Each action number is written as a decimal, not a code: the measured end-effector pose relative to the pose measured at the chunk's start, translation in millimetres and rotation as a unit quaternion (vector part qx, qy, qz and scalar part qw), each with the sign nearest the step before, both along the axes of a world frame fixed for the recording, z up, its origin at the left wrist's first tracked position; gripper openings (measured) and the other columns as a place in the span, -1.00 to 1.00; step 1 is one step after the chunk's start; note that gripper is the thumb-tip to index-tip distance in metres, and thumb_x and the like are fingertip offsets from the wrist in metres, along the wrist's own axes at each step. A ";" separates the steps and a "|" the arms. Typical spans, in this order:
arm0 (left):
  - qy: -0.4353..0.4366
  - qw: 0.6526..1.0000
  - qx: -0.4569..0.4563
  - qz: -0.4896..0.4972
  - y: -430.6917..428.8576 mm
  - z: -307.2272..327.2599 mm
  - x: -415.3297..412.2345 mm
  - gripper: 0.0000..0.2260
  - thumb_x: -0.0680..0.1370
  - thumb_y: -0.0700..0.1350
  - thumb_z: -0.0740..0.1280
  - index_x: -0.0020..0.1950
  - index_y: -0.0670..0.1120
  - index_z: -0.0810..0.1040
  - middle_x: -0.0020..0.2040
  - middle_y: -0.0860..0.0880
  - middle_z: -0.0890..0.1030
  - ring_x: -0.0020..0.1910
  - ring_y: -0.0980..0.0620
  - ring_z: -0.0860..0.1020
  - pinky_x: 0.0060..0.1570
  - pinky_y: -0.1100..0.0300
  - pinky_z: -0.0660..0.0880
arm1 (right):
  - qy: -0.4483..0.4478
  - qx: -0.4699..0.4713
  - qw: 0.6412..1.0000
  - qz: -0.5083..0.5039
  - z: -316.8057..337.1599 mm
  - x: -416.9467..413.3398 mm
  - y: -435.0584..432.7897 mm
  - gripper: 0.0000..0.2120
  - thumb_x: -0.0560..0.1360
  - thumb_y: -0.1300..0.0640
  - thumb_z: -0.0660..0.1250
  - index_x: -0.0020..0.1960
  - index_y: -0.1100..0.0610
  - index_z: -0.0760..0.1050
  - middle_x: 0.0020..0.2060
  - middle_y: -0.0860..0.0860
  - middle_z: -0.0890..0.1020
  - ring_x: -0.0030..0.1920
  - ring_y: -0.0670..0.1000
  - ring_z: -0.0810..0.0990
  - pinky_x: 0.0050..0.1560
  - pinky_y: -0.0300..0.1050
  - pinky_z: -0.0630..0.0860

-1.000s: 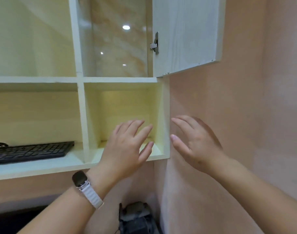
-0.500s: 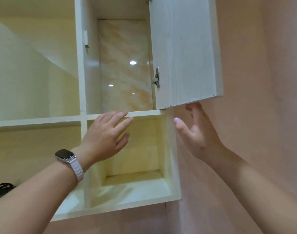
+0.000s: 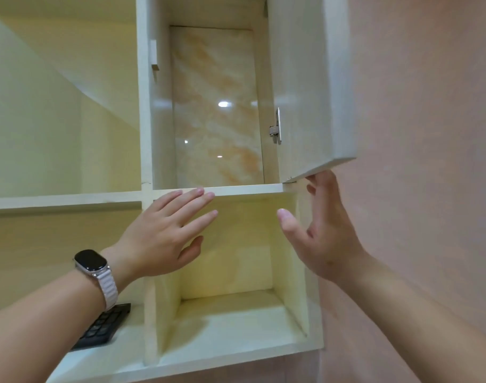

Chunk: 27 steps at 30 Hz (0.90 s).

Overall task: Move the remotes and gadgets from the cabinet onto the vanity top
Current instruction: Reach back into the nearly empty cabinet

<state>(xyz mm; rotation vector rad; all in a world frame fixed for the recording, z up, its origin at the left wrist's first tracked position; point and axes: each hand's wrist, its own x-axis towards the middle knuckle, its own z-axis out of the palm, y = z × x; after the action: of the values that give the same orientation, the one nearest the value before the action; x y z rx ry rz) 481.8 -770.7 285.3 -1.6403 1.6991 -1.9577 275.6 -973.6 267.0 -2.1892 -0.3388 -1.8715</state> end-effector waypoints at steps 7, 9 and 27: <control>0.003 0.999 -0.009 -0.033 -0.4 -2.1 1.2 -0.65 0.49 -0.08 0.30 0.25 -0.14 0.60 0.35 -0.20 0.51 0.35 -0.19 0.47 0.29 -0.12 0.40 | -0.033 -0.094 0.986 -0.133 6.5 36.1 20.8 -0.32 0.52 -0.10 0.23 0.52 0.13 0.08 0.46 0.19 0.26 0.46 0.12 0.23 0.46 -0.07 0.18; 0.006 0.999 -0.011 -0.039 -1.0 -1.9 1.5 -0.65 0.49 -0.08 0.30 0.24 -0.14 0.60 0.34 -0.19 0.52 0.34 -0.19 0.47 0.29 -0.12 0.41 | -0.057 -0.098 0.982 -0.149 5.6 42.1 21.2 -0.34 0.53 -0.06 0.23 0.52 0.18 0.11 0.45 0.22 0.28 0.45 0.15 0.26 0.44 -0.05 0.22; 0.006 0.997 -0.011 -0.072 -0.2 0.5 -1.5 -0.70 0.45 -0.16 0.31 0.13 -0.23 0.63 0.26 -0.25 0.57 0.29 -0.24 0.50 0.24 -0.11 0.44 | 0.037 -0.176 0.877 -0.445 24.1 91.9 34.4 -0.28 0.36 0.03 0.37 0.48 0.16 0.31 0.34 0.29 0.43 0.27 0.33 0.43 0.14 0.23 0.43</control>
<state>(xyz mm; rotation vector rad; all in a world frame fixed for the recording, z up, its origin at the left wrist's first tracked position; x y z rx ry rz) 480.3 -770.9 285.8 -1.5810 1.8548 -2.0403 367.5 -939.2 291.1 -2.9834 0.4894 -2.2450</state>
